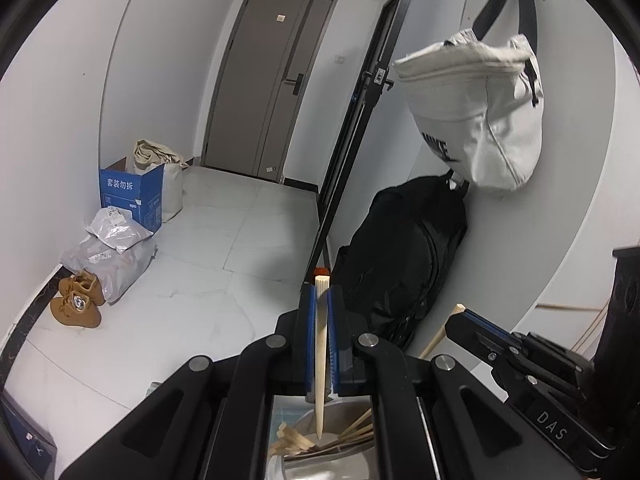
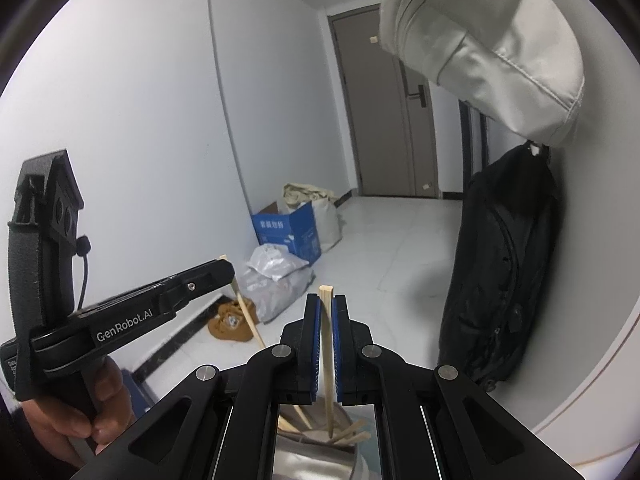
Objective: Organize utensils
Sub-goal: 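Open both grippers to drop the chopsticks into the caddy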
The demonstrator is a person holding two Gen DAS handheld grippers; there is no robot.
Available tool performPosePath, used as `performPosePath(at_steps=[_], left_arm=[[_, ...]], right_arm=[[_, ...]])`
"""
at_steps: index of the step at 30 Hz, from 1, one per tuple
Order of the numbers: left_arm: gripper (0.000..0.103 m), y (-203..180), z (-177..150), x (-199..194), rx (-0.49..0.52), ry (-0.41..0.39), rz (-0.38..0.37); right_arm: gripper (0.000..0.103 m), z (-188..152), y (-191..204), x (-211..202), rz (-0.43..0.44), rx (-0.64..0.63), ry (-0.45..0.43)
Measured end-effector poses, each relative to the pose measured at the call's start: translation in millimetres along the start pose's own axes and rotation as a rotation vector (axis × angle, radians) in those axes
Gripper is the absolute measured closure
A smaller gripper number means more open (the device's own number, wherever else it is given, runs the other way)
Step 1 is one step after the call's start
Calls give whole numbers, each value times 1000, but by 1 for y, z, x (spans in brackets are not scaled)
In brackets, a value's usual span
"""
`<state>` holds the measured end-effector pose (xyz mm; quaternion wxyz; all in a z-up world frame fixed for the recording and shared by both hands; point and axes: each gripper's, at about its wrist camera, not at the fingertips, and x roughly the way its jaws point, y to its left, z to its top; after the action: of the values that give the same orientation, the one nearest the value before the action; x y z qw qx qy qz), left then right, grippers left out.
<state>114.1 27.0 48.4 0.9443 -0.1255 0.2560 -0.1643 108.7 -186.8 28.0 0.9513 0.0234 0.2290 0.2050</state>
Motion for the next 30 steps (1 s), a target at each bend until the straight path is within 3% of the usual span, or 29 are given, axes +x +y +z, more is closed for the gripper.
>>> performPosePath(at_steps=[8,22,30], left_arm=[[101,2,-9,-3,59,32,-24],[101,7,-33,11,98,212,-56],[101,11,-30,9,52,307,-145]], right_arm=[[98,-17,8,10,17,-43,57],[98,-47,13,38,17,-81,187],[96,-58,8,36,35,-29,218]])
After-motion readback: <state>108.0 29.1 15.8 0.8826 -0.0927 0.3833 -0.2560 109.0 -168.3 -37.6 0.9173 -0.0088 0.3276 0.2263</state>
